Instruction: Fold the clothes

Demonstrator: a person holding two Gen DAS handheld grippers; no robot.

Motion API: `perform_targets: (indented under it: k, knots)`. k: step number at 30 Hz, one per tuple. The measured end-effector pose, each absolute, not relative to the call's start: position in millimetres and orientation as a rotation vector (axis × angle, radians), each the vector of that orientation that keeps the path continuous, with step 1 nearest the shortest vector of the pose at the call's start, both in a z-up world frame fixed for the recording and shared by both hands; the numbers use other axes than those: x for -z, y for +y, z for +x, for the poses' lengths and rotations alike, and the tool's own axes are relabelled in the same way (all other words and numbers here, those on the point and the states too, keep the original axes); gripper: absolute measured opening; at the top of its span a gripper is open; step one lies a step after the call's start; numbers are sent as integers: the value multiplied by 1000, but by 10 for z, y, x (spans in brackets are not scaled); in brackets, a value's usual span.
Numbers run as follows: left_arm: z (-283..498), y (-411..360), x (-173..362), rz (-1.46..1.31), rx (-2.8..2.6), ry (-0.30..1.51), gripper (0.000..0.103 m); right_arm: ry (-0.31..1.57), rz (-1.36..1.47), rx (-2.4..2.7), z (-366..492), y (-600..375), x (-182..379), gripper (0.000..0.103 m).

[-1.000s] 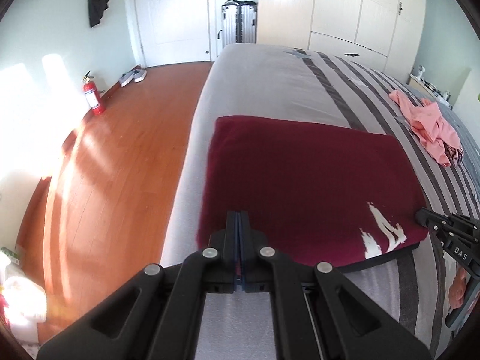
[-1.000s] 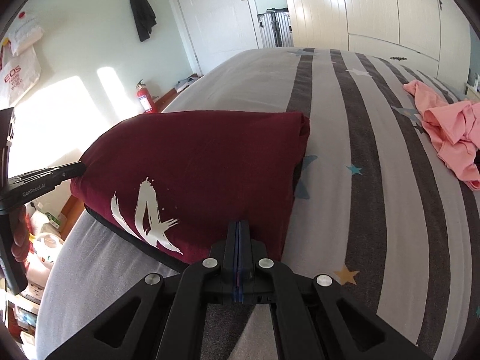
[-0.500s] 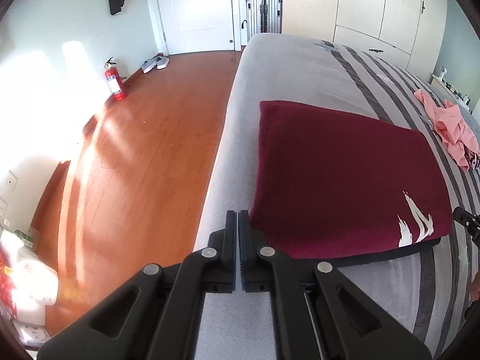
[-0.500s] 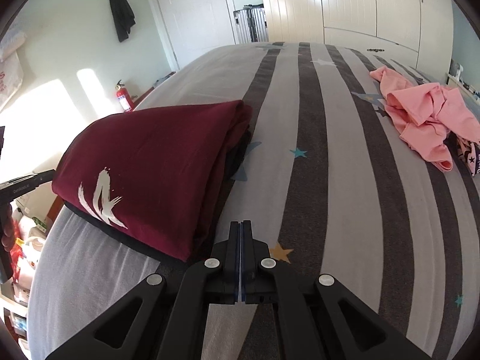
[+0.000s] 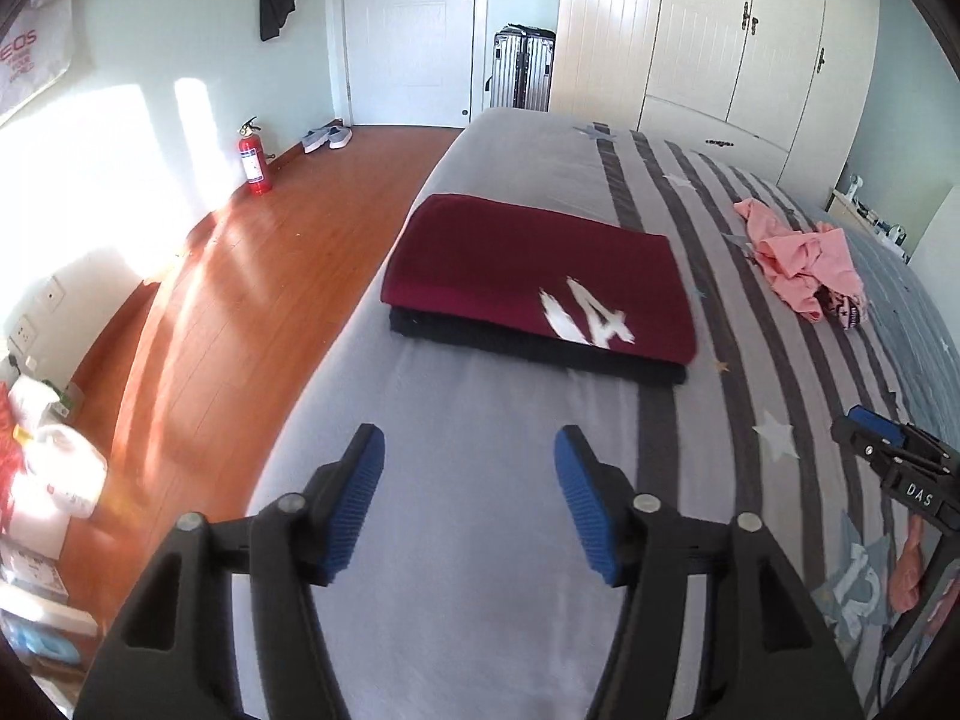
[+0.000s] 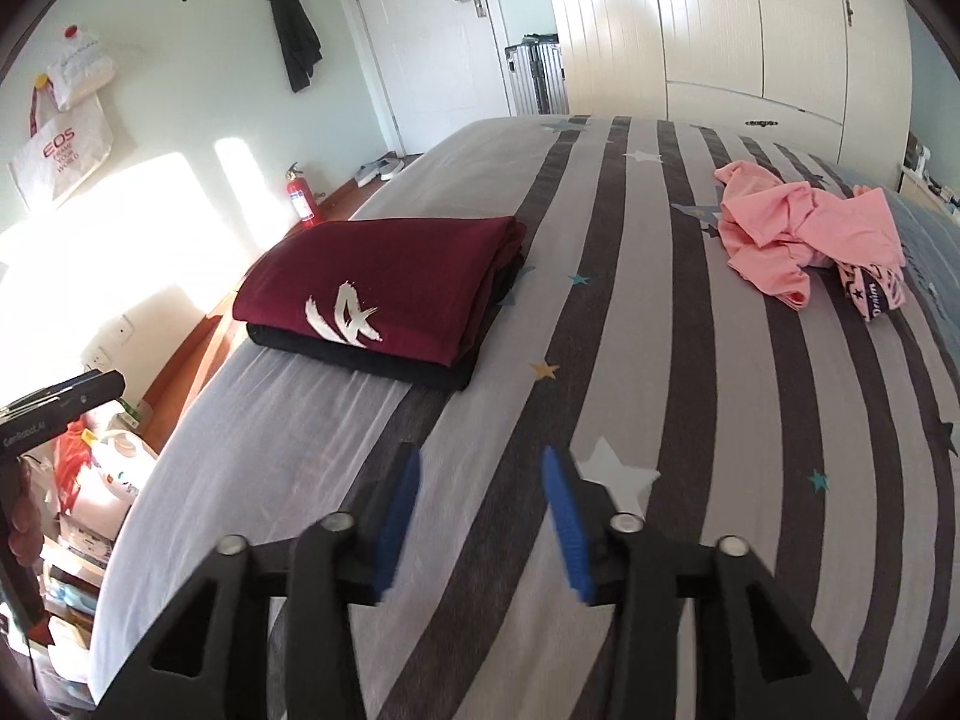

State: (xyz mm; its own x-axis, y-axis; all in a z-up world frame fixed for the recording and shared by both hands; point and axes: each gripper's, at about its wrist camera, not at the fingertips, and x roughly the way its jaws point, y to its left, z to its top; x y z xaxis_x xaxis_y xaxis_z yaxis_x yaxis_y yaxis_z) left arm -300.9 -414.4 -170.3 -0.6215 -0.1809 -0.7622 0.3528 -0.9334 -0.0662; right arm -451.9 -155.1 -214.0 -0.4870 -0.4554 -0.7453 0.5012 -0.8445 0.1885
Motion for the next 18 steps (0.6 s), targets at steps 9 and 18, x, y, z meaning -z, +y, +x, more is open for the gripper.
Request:
perform_targets:
  k: [9, 18]
  knots:
    - [-1887, -3001, 1233, 997, 2542, 409, 94, 110, 1049, 2300, -3617, -690, 1663, 75]
    - [-1365, -2234, 1242, 917, 2585, 373, 100, 123, 926, 2312, -2960, -194, 1442, 91]
